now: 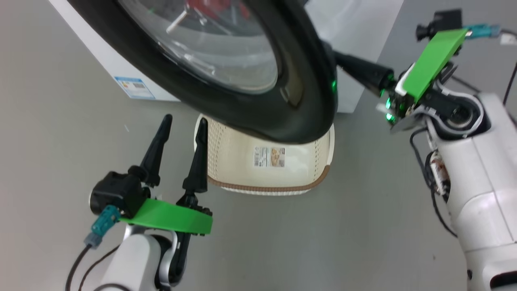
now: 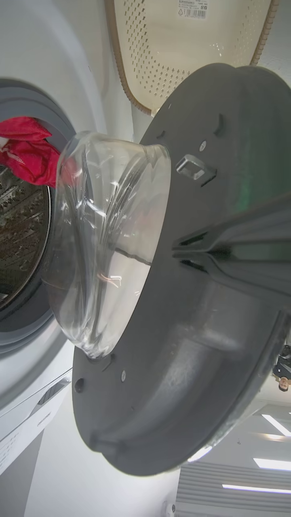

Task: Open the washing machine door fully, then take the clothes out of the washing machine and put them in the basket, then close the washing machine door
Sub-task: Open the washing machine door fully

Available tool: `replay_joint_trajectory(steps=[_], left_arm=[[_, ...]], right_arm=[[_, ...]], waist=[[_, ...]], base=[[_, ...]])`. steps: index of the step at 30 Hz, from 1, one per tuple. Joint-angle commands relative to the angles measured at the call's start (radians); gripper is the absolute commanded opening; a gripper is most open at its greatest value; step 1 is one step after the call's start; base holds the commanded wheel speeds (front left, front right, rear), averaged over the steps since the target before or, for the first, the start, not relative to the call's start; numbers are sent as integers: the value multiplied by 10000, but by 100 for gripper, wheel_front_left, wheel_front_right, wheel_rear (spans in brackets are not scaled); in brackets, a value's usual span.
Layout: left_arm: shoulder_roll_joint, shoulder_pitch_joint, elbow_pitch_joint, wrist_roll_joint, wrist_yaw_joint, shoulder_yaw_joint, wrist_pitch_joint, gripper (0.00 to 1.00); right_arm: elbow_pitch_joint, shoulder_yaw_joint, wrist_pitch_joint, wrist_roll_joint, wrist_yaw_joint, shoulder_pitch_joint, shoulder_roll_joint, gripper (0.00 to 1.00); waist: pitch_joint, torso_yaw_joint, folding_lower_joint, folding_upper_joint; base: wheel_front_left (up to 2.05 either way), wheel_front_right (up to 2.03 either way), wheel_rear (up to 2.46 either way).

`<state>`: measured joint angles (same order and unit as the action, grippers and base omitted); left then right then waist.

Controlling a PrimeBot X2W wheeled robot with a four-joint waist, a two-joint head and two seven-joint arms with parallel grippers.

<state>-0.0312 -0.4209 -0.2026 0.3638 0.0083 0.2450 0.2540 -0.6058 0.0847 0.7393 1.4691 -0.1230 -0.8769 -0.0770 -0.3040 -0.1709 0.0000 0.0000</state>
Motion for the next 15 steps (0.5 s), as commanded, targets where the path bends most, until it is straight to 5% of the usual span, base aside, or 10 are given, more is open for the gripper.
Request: replay_joint_trajectory(steps=[1, 9, 10, 12, 15], left_arm=[[-191, 162, 187, -6, -34, -357, 78, 100], [-191, 471, 155, -55, -59, -438, 78, 100], [-191, 484, 165, -62, -56, -443, 78, 100], [-191, 496, 184, -74, -52, -444, 78, 100], [-191, 492, 209, -64, -40, -456, 78, 100]], right_arm=[[358, 233, 19, 153, -77, 182, 260, 0], [282, 644, -487, 475, -77, 586, 265, 0], [264, 670, -551, 476, -77, 580, 265, 12], [239, 657, -789, 390, -77, 548, 266, 100], [341, 669, -1238, 82, -77, 491, 228, 100]], waist=[[418, -23, 0, 0], [698, -23, 0, 0], [701, -16, 0, 0], [691, -1, 0, 0], [675, 34, 0, 0]], base=[[0, 0, 0], [0, 0, 0], [0, 0, 0], [0, 0, 0], [0, 0, 0]])
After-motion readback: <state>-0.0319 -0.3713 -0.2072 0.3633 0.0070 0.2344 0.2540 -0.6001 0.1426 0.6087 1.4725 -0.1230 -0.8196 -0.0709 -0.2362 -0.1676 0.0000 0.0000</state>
